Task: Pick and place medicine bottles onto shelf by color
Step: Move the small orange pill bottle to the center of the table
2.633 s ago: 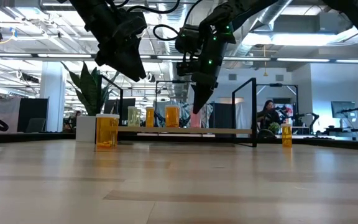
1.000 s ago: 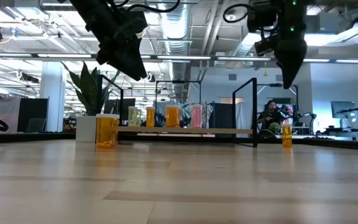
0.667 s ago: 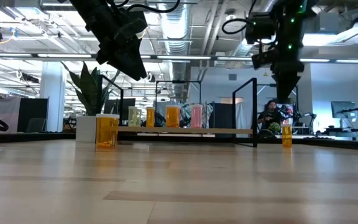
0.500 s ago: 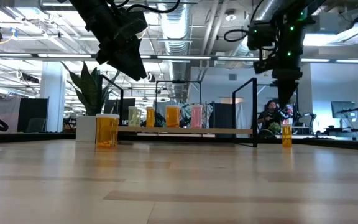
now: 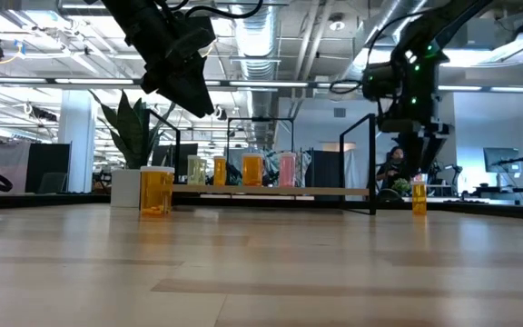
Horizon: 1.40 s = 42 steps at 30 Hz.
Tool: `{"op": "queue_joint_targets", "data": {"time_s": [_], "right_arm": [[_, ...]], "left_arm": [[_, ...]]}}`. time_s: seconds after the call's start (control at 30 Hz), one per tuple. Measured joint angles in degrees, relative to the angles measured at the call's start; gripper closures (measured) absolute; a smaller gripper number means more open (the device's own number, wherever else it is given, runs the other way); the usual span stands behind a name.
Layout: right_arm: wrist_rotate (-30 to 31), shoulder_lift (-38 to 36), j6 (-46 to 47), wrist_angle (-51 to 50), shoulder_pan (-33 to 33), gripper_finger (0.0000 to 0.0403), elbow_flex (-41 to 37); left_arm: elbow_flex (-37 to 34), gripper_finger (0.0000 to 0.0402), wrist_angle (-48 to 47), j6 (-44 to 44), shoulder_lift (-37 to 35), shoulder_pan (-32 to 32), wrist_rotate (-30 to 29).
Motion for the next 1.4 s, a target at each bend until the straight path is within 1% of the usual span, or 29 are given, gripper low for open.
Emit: {"op": "queue_joint_targets", "data": {"time_s": [0.13,0.27,0.4,0.57,0.73,0.87,0.93,1.1,1.4], "right_arm": [[-0.01,3.17,-0.02,0.68,0.07,0.0163,0.01],[-0.03,4.47,0.14,0.92,0.15,0.0163,0.29],[-0.12,3.97,-0.04,0.61,0.17,0.0163,-0.09],[-0.09,1.66,-0.02,-0.02,0.1,0.0163,-0.01],[-0.12,0.85,-0.33,-3.97,0.89,0.0163,-0.04],[-0.07,1.26,-3.49,-8.83,2.64,0.0163,-0.19],[-0.08,1.26,-5.03,-7.3,3.77,0.0163,-0.74],[-0.15,1.26,-13.18,-3.58,5.48,0.0163,-4.94],[-0.07,1.26,-20.57,3.03,5.17,0.0163,-9.29]], "left_arm": [[0.0,0.0255,0.0,0.08,0.0,0.0,0.02],[0.0,0.0255,-0.02,0.16,0.0,0.0,0.02],[0.0,0.0255,-0.02,0.31,0.0,0.0,0.02],[0.0,0.0255,0.01,0.29,0.0,0.0,0.01],[0.0,0.0255,0.02,0.0,0.0,0.0,0.0],[0.0,0.0255,0.0,0.0,0.0,0.0,0.0],[0.0,0.0255,0.0,0.07,0.0,0.0,-0.02],[0.0,0.0255,-0.04,0.44,0.0,0.0,0.0],[0.0,0.0255,-0.15,0.38,0.0,0.0,0.0]]}}
